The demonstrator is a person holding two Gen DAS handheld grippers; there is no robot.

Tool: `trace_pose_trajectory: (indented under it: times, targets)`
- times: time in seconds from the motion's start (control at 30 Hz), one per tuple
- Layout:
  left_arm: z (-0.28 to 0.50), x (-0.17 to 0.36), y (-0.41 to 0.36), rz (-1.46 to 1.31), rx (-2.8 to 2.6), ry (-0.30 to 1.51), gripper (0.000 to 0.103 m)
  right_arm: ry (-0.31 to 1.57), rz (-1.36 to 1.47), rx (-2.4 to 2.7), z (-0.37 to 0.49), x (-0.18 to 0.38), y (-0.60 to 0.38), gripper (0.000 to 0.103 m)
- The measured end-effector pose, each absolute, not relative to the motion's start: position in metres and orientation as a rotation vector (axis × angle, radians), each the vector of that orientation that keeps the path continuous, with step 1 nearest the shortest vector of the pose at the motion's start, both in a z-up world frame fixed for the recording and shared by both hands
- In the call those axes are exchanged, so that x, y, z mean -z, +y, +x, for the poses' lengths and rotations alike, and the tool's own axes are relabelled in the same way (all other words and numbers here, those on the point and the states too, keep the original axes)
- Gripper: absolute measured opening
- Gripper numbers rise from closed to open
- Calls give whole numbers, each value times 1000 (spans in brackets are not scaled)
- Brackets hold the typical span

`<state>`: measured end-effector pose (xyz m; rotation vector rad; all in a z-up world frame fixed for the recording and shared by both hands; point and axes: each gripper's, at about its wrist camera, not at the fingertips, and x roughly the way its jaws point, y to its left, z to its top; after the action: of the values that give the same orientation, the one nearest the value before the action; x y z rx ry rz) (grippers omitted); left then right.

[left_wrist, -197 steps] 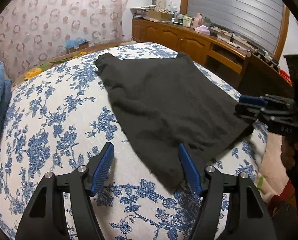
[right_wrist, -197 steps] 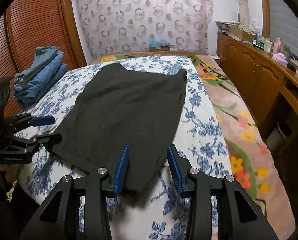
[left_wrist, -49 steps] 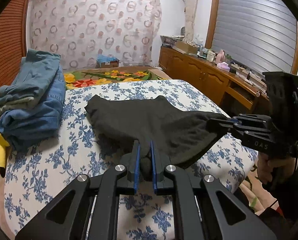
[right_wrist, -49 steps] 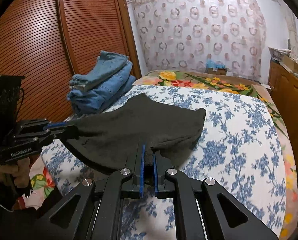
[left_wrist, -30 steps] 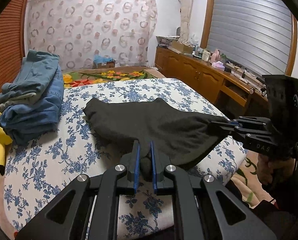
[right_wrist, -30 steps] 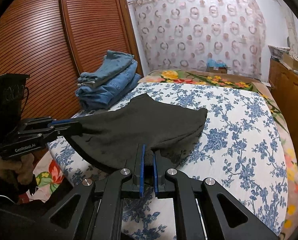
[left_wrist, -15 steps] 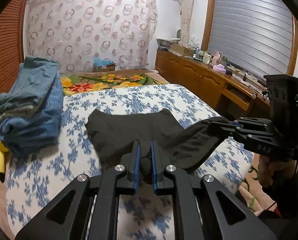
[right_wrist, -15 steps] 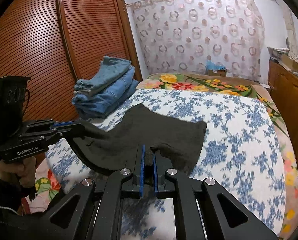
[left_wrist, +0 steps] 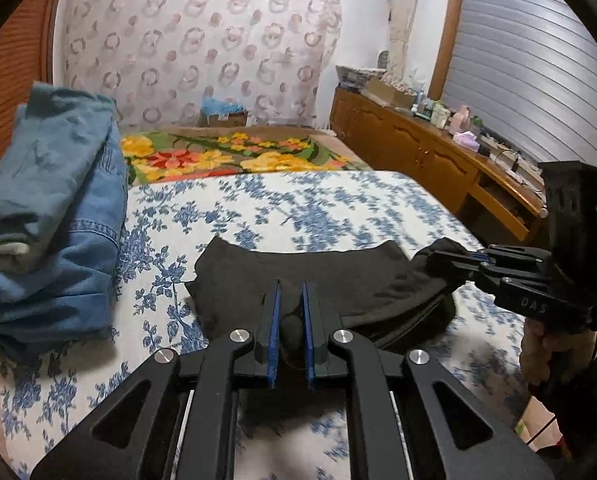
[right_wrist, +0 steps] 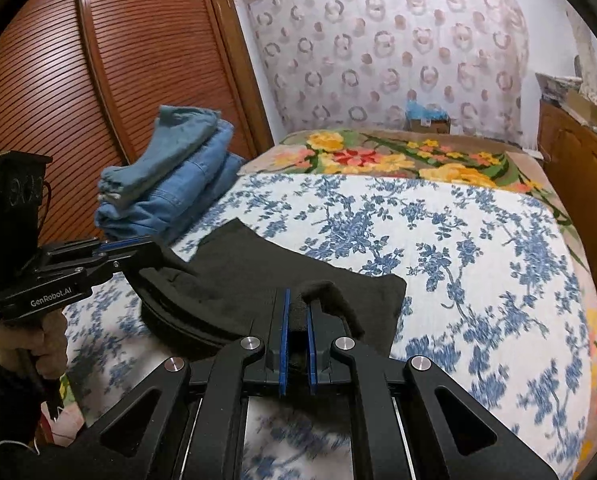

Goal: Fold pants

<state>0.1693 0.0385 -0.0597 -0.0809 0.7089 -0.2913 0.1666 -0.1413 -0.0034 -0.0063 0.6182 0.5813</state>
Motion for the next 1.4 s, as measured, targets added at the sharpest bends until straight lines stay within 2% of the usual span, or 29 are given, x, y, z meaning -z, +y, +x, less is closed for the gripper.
trace_pose_trajectory:
  times: [0.47, 0.57, 0.7, 0.73, 0.83, 0.9, 0.97, 1.4]
  targets:
    - [207, 80, 46, -85, 273, 774, 12, 685, -36, -585, 221, 22, -119, 7]
    - [208, 82, 44, -63, 264, 779, 22, 696, -35, -589, 221, 22, -120, 9]
    - [208, 81, 45, -75, 273, 781, 52, 684, -38, -590, 217, 17, -121, 9]
    - [207, 79, 46, -77, 276, 774, 54, 682, -38, -590, 216, 15, -122, 10]
    - [204, 73, 48, -78, 275, 765, 63, 674, -50, -573, 214, 10, -124, 20]
    - [201, 69, 49, -78, 270, 752, 67, 667, -50, -573, 212, 7, -127, 32]
    - [197, 66, 52, -77, 269, 742, 67, 662, -60, -559, 210, 5, -130, 41]
    - [189, 76, 55, -60, 281, 772, 68, 673, -112, -513, 194, -3, -158, 44]
